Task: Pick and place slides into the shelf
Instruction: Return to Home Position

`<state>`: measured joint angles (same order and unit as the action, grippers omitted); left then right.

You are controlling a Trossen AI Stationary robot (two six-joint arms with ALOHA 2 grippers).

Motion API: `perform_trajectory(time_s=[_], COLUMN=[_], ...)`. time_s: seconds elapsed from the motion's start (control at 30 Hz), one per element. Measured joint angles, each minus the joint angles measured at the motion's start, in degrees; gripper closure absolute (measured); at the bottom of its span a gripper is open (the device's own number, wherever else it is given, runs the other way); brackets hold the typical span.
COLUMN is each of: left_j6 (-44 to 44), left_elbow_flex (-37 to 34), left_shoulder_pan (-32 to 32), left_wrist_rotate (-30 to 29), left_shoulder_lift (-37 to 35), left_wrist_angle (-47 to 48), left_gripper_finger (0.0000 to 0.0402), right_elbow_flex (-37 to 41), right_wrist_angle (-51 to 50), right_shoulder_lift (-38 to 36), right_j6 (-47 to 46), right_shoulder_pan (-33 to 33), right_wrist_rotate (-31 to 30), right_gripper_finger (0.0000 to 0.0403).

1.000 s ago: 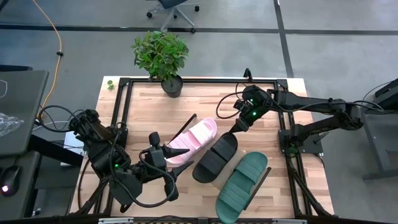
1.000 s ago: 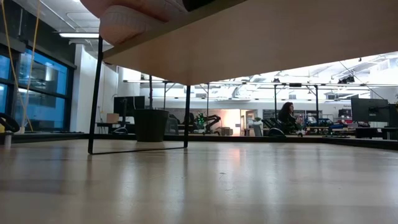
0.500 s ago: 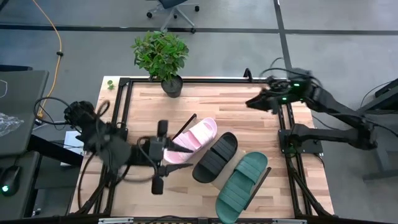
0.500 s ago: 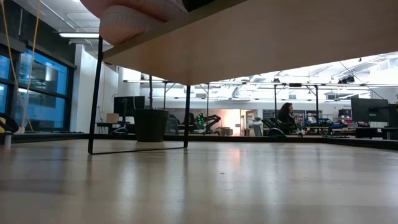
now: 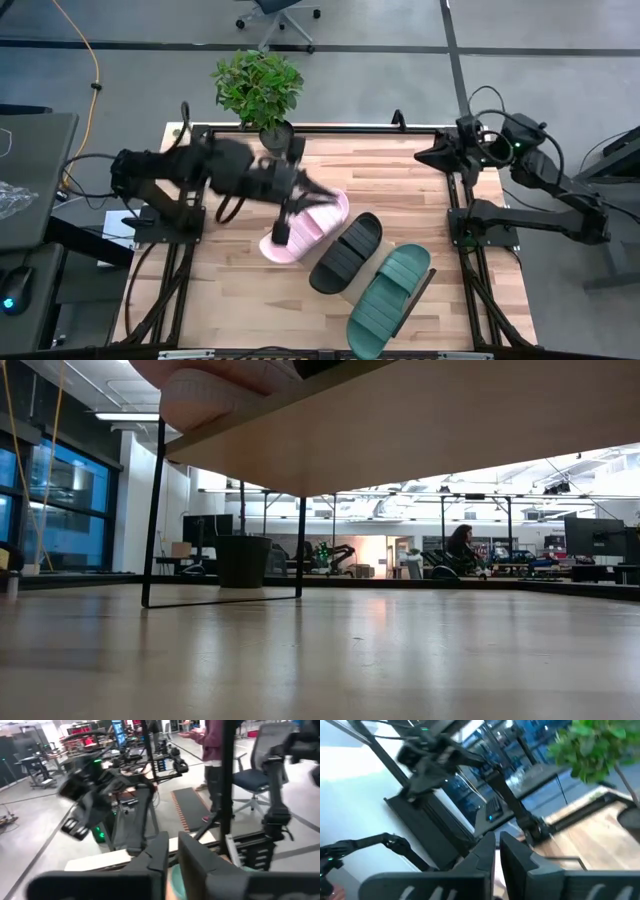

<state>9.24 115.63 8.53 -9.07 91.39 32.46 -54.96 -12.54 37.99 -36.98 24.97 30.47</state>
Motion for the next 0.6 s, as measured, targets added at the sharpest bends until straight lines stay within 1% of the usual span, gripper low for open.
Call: perform_trajectory(time_s=[0.1,0.23,0.33,0.47,0.6], left_j6=[0.1,2.2,3.0,4.4,7.7], left_elbow_flex=[0.0,0.0,0.0,0.0,0.0], left_shoulder_pan=[-4.9,-10.7,-14.2,-18.3,-19.6], left_wrist_rotate=[3.4,7.5,10.2,14.0,13.8], left_shoulder_lift=[0.0,0.0,0.0,0.0,0.0], left_wrist_angle=[-0.1,-0.1,-0.1,0.3,1.8], left_gripper_finger=[0.0396,0.0389,0.0397,0.0396,0.0400], right_elbow_flex=[0.0,0.0,0.0,0.0,0.0], right_wrist_angle=[2.5,3.8,5.2,10.8,14.1], right_shoulder_lift=[-0.2,0.4,1.0,1.9,2.6], right_j6=[1.1,4.1,6.2,8.6,9.0], right_shoulder_pan=[0.1,0.1,0.1,0.1,0.1], right_wrist_rotate=[0.0,0.0,-0.3,-0.6,-2.9], right_gripper_finger=[0.0394,0.0399,0.0402,0.0402,0.0402])
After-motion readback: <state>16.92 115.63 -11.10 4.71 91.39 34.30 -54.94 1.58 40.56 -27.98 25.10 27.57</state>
